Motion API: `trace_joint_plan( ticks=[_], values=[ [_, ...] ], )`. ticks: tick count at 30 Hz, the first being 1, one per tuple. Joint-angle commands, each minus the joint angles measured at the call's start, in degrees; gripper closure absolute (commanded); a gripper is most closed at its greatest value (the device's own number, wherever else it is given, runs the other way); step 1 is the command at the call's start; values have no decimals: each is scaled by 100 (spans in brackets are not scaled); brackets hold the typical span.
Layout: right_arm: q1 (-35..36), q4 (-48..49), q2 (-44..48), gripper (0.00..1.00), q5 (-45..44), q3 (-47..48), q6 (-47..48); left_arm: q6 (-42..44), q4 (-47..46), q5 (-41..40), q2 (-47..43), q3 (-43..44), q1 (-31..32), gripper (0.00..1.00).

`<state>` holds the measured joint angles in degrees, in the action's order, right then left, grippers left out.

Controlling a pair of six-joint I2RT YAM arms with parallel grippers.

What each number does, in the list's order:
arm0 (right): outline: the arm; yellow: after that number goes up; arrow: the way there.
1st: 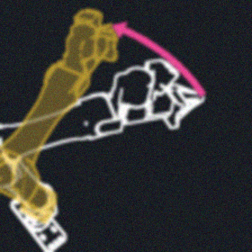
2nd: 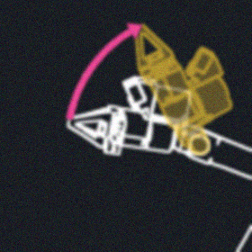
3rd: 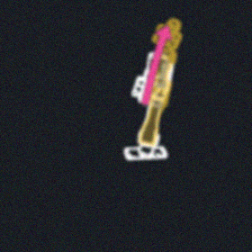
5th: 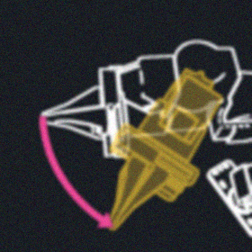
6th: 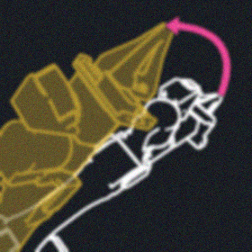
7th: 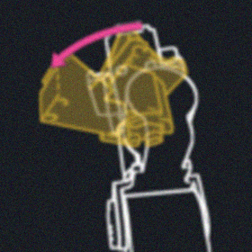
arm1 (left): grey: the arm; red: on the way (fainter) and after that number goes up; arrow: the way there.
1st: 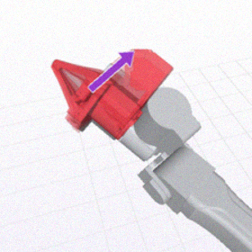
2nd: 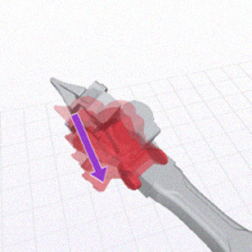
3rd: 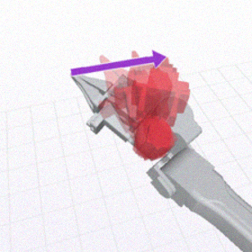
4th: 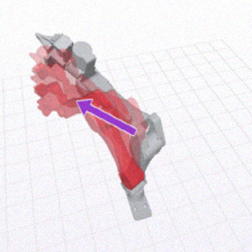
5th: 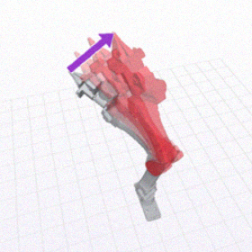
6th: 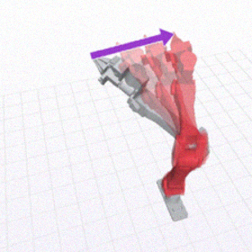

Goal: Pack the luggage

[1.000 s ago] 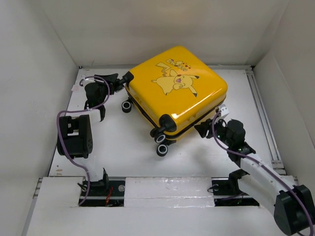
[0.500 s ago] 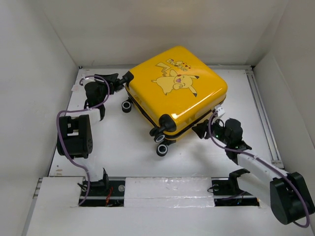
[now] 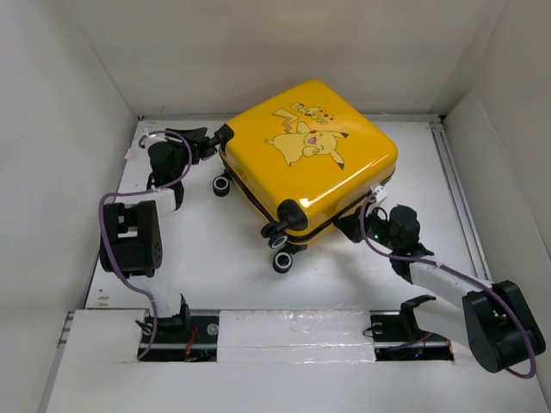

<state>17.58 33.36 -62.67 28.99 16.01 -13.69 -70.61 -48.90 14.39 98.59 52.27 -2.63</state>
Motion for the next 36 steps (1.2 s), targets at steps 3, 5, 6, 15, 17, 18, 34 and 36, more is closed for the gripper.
trace_joint_plan(
  ticks=[3, 5, 6, 15, 17, 18, 34, 36],
  values=[
    [34, 1031, -149, 100, 186, 78, -265, -6, -515, 28, -305, 284, 105, 100],
    [323, 1172, -96, 100, 186, -97, -432, -6, -515, 28, -305, 284, 105, 100],
    [516, 1172, 70, 100, 133, -159, -546, -6, -567, -24, -366, 223, 157, 100],
    [3575, -454, 1196, 100, -2678, -204, -679, -76, -770, -77, -603, -42, 211, 100],
    [3830, -254, 925, 100, -2750, -81, -853, -76, -883, -77, -656, -251, 211, 100],
    [4049, -147, 715, 100, -2802, 137, -854, -128, -936, -77, -717, -322, 263, 100],
    [1389, -575, 141, 100, -1441, 1580, -178, 477, -1780, -806, -2632, -3080, 1501, 100],
    [1318, -577, 142, 100, -1388, 1476, -178, 556, -1650, -903, -2888, -3258, 1695, 100]
  ],
)
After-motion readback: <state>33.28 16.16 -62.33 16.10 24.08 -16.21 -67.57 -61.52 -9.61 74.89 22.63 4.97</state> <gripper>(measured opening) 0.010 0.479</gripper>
